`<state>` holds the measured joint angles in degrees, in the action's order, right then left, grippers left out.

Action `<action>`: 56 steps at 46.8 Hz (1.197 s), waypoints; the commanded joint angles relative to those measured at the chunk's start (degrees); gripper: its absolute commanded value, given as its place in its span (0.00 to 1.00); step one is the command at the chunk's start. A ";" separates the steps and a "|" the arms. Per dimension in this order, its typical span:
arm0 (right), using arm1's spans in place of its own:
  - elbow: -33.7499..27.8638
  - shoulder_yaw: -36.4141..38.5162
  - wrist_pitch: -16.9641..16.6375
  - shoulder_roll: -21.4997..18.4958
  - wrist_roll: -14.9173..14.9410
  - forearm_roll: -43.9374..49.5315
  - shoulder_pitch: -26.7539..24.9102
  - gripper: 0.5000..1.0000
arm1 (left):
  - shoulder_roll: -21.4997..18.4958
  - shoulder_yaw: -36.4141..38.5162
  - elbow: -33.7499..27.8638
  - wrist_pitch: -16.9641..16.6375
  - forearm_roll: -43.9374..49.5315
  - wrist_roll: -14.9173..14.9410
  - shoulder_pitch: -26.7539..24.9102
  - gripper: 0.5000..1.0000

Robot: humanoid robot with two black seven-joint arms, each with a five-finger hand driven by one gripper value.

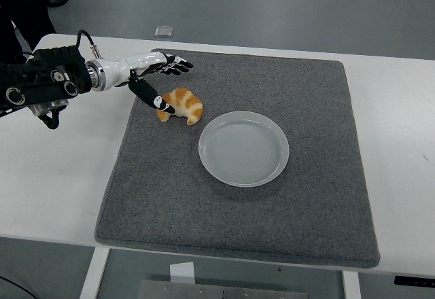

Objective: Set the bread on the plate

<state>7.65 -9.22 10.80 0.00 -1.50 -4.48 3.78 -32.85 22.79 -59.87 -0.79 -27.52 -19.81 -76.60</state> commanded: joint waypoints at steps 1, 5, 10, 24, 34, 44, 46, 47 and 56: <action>0.00 0.08 0.01 0.00 0.01 0.00 0.00 0.90 | 0.42 -0.12 0.10 -1.23 0.01 -0.23 0.31 0.98; 0.00 0.00 0.01 0.00 0.01 0.00 0.00 0.90 | 0.86 -0.20 0.63 -2.81 -0.34 -1.02 0.93 0.98; 0.00 -0.01 0.01 0.00 0.01 0.00 0.00 0.90 | 2.70 -1.34 1.77 -5.10 -0.34 -2.69 2.16 0.98; 0.00 -0.01 0.01 0.00 -0.08 0.00 0.00 0.90 | 4.64 -2.31 3.88 -6.60 -1.04 -3.22 4.97 0.98; 0.00 -0.01 0.01 0.00 0.01 0.00 0.00 0.90 | 6.57 -4.24 8.97 -7.56 -9.21 -3.48 8.66 0.98; 0.00 -0.01 0.01 0.00 -0.08 0.00 0.00 0.90 | 8.86 -5.57 12.14 -8.09 -9.39 -3.74 10.86 0.98; 0.00 -0.01 0.01 0.00 0.01 0.00 0.00 0.90 | 9.30 -5.65 12.75 -8.35 -9.31 -4.36 11.21 0.98; 0.00 -0.01 0.10 0.00 0.01 0.00 0.00 0.90 | 9.56 -5.74 13.02 -8.61 -9.22 -4.71 11.39 0.98; 0.00 -0.01 0.10 0.00 -0.08 0.00 0.00 0.90 | 11.06 -5.83 13.99 -9.58 -9.22 -6.12 12.00 0.98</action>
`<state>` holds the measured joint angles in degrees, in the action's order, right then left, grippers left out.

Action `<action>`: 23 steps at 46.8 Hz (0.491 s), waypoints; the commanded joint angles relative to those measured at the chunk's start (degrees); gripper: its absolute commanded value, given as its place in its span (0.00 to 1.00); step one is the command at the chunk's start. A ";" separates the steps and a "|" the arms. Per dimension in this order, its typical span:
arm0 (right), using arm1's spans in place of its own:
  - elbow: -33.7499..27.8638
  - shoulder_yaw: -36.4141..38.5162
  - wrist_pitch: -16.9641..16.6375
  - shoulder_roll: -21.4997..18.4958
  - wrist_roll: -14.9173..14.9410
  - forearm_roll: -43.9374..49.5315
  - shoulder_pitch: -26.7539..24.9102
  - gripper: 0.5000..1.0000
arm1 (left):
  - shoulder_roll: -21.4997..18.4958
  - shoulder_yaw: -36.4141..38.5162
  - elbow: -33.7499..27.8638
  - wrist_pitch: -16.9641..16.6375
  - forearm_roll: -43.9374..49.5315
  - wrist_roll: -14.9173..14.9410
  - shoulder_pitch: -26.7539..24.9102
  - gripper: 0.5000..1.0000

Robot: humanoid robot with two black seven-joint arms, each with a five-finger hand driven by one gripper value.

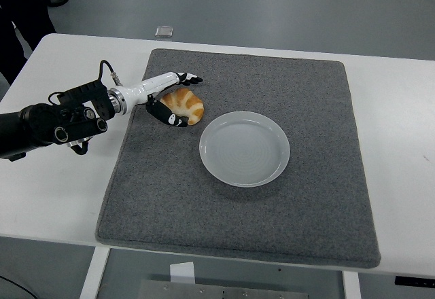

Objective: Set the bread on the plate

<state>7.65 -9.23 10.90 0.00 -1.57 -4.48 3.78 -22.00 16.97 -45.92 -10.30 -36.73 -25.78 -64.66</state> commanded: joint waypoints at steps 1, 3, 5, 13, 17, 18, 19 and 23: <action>0.00 0.00 0.00 0.00 -0.01 0.00 0.00 0.90 | 0.29 -0.01 0.04 -0.07 -0.01 -0.15 0.14 0.97; 0.00 0.00 0.00 0.00 -0.01 0.00 0.00 0.90 | 0.29 -0.01 0.04 0.02 -0.01 -0.15 0.15 0.96; 0.00 0.00 0.00 0.00 -0.01 0.00 0.00 0.90 | 0.29 -0.10 0.04 0.02 0.08 -0.15 0.15 0.93; 0.00 0.00 0.00 0.00 -0.01 0.00 0.00 0.90 | 0.29 -0.01 0.13 -0.07 0.60 -0.06 0.50 0.79; 0.00 0.00 0.00 0.00 -0.01 0.00 0.00 0.90 | 0.29 0.08 0.13 0.02 0.26 -0.15 0.59 0.56; 0.00 0.00 0.00 0.00 -0.01 0.00 0.00 0.90 | 0.21 0.08 0.13 0.02 -0.01 -0.15 0.59 0.47; 0.00 0.00 0.09 0.00 -0.01 0.00 0.00 0.90 | 0.20 0.08 0.13 0.02 -0.10 -0.15 0.67 0.38; 0.00 0.00 0.00 0.00 -0.01 0.00 0.00 0.90 | 0.03 0.34 0.13 0.37 -0.27 -0.15 0.59 0.01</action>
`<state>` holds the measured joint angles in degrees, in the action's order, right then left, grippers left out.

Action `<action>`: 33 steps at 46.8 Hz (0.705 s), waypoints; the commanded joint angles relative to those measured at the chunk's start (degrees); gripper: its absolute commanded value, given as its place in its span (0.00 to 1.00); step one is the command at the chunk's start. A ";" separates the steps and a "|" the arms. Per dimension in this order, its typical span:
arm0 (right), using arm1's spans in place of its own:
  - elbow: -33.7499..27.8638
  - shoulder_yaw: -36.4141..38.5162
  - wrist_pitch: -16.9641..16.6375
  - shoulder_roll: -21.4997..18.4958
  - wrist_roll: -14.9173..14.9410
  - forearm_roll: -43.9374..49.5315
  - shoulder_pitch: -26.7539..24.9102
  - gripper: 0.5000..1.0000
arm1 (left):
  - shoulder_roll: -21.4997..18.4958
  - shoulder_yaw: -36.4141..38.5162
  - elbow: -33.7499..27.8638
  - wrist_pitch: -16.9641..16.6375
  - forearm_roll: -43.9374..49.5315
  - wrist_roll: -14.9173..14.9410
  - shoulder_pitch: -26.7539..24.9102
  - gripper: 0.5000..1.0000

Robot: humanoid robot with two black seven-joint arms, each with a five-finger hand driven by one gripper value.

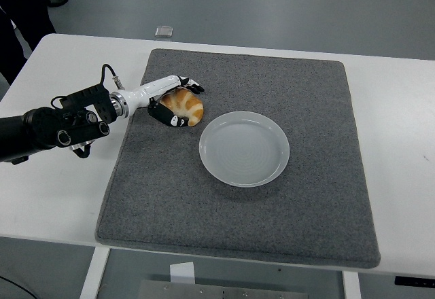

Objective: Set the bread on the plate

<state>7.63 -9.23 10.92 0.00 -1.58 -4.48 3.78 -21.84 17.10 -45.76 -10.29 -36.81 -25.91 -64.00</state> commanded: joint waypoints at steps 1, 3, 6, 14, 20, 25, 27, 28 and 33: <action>-0.08 0.00 -0.02 0.00 0.00 0.00 0.00 0.90 | -0.22 0.22 -0.03 0.35 -0.19 -0.02 -0.07 0.00; -0.08 0.00 0.06 0.00 0.00 0.00 0.00 0.90 | -0.22 0.22 -0.03 0.35 -0.19 -0.02 -0.07 0.00; 0.01 0.00 0.06 0.00 0.00 0.00 0.00 0.90 | -0.31 0.13 -0.03 0.35 -0.19 -0.02 -0.25 0.00; 0.01 0.00 0.06 0.00 0.00 0.00 0.00 0.90 | -0.49 -0.49 0.50 -0.08 0.25 -0.02 -1.13 0.00; 0.01 0.00 0.06 0.00 0.00 0.00 0.00 0.90 | -0.49 -2.94 2.25 -0.09 -0.01 -0.02 -1.39 0.00; 0.01 0.00 0.06 0.00 0.00 0.00 0.00 0.90 | -0.49 -4.00 2.26 -0.09 -0.10 -0.02 -2.27 0.00; 0.01 0.00 0.06 0.00 0.00 0.00 0.00 0.90 | -0.49 -4.00 2.17 -0.09 -0.01 -0.02 -2.71 0.00; 0.01 0.00 0.06 0.00 0.00 0.00 0.00 0.90 | -0.49 -4.00 2.08 -0.09 -0.01 -0.02 -2.97 0.00; 0.01 0.00 -0.02 0.00 0.00 0.00 0.00 0.90 | -0.58 -4.09 2.08 -0.17 -0.01 0.07 -3.68 0.00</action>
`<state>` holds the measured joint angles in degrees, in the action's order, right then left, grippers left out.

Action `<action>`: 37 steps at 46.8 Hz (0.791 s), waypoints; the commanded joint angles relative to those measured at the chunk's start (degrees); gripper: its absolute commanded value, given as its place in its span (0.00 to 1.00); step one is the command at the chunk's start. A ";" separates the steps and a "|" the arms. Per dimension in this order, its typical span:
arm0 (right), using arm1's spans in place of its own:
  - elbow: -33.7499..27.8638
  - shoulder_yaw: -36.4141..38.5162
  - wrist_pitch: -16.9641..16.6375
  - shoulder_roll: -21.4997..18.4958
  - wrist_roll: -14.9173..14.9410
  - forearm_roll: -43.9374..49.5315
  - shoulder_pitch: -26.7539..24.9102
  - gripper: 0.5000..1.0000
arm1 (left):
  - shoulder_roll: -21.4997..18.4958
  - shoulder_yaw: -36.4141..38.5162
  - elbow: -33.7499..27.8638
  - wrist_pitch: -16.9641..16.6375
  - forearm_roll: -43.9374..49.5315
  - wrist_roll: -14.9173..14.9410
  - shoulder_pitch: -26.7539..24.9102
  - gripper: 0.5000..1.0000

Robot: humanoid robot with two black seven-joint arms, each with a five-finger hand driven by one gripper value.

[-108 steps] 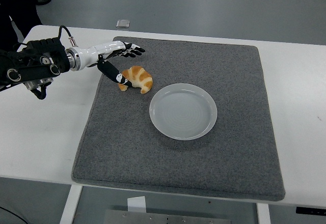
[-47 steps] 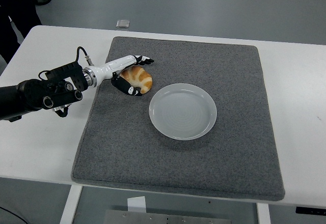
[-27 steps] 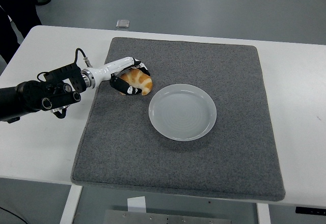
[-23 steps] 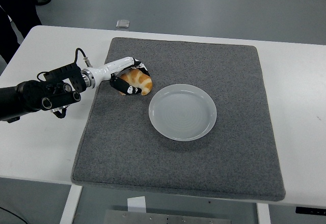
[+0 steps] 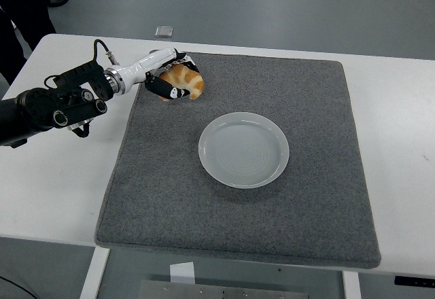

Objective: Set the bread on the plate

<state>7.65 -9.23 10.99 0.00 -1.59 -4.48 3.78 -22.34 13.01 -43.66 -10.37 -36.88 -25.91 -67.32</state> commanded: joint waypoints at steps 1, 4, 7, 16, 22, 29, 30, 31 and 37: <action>0.00 0.00 -0.09 0.00 0.01 0.00 0.00 0.90 | -0.07 0.00 -0.02 -0.09 0.06 0.07 -0.53 0.00; 0.00 0.00 -0.09 0.00 0.01 0.00 0.00 0.90 | -0.07 0.00 0.15 -0.09 0.06 0.07 -0.71 0.00; 0.00 0.00 0.00 0.00 0.01 0.00 0.00 0.90 | -0.16 -0.09 0.15 -0.09 0.06 0.07 -0.89 0.00; 0.00 0.00 -0.09 0.00 0.01 0.00 0.00 0.90 | -1.83 0.00 -0.20 0.18 0.06 0.07 -4.57 0.00; -0.09 0.00 -0.18 0.00 0.01 0.00 0.00 0.90 | -2.97 0.44 -0.37 1.05 0.06 0.51 -8.70 0.00; 0.00 0.00 -0.18 0.00 0.01 0.00 0.00 0.90 | -3.59 0.70 -0.37 5.00 0.06 0.86 -15.29 0.00; 0.00 0.00 -0.18 0.00 0.01 0.00 0.00 0.90 | -3.59 0.70 -0.29 5.71 0.06 0.95 -16.26 0.00; 0.00 0.00 -0.18 0.00 0.01 0.00 0.00 0.90 | -3.59 0.70 -0.29 6.41 0.06 0.95 -17.22 0.00; 0.00 0.00 -0.18 0.00 0.01 0.00 0.09 0.90 | -3.24 0.70 -0.46 9.31 0.06 1.30 -23.29 0.00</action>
<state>7.64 -9.23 10.81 0.00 -1.59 -4.48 3.85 -25.83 13.71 -44.00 -2.17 -36.83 -24.85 -88.05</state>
